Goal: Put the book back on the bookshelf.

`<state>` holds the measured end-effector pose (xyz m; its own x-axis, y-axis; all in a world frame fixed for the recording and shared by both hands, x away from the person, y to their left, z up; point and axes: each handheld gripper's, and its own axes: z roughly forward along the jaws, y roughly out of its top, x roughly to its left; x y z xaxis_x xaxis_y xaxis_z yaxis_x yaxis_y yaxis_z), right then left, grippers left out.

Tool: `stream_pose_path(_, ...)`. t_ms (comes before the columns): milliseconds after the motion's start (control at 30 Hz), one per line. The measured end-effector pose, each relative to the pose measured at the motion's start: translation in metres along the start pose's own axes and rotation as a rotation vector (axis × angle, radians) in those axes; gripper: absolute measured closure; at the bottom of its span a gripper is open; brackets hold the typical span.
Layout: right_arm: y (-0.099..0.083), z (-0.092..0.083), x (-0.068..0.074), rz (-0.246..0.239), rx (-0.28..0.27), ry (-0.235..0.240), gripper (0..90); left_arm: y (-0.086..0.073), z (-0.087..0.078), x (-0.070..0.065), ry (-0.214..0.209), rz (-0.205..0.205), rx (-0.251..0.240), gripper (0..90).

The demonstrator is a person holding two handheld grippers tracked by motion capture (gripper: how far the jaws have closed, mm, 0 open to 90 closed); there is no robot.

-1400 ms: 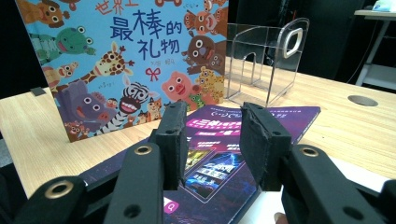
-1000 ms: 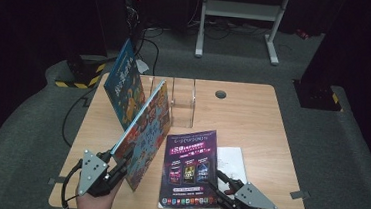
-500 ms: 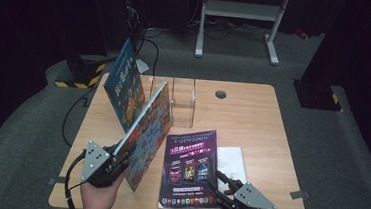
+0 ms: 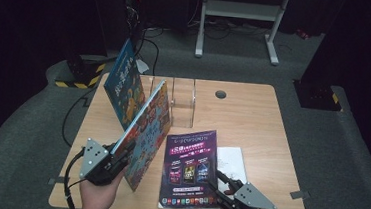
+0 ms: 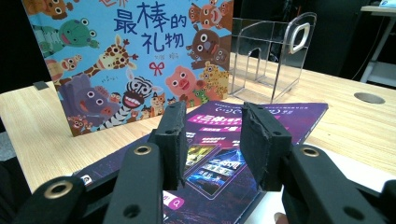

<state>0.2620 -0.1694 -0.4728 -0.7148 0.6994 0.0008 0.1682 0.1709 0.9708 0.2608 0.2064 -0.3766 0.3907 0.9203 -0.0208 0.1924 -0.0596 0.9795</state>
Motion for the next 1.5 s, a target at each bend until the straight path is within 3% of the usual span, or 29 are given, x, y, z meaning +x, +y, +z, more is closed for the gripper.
stream_pose_path(133,-0.0004,0.0009,0.0009,0.0,0.001,0.001,60.6,0.001,-0.0009,0.0005,0.005,0.013,0.005,72.5)
stream_pose_path(333,-0.0008,0.001,0.0013,0.002,0.005,0.005,60.4,0.0013,-0.0006,-0.0006,0.006,-0.005,0.005,75.4)
stream_pose_path(400,-0.0009,0.0012,0.001,-0.003,0.004,0.006,60.4,-0.0005,-0.0004,-0.0037,0.031,0.025,-0.016,76.0)
stream_pose_path(633,-0.0008,0.001,0.0011,0.003,0.004,0.005,60.4,0.0017,-0.0002,-0.0036,0.003,0.009,0.002,76.2)
stream_pose_path(833,-0.001,0.0012,0.0016,0.002,0.004,0.006,60.2,0.0037,0.0015,-0.0011,-0.002,-0.013,0.01,74.9)
stream_pose_path(1000,-0.0014,0.002,0.002,0.004,0.007,0.008,60.1,0.0058,0.0044,-0.0011,0.004,-0.008,0.014,72.8)
stream_pose_path(1267,-0.0011,0.0018,0.0012,0.0,0.008,0.009,59.8,0.0044,0.0082,-0.0029,0.028,0.006,0.01,76.3)
stream_pose_path(1500,0.0008,0.0022,-0.0047,0.023,0.038,-0.021,59.2,0.0045,0.0081,-0.0044,0.05,0.002,0.008,79.2)
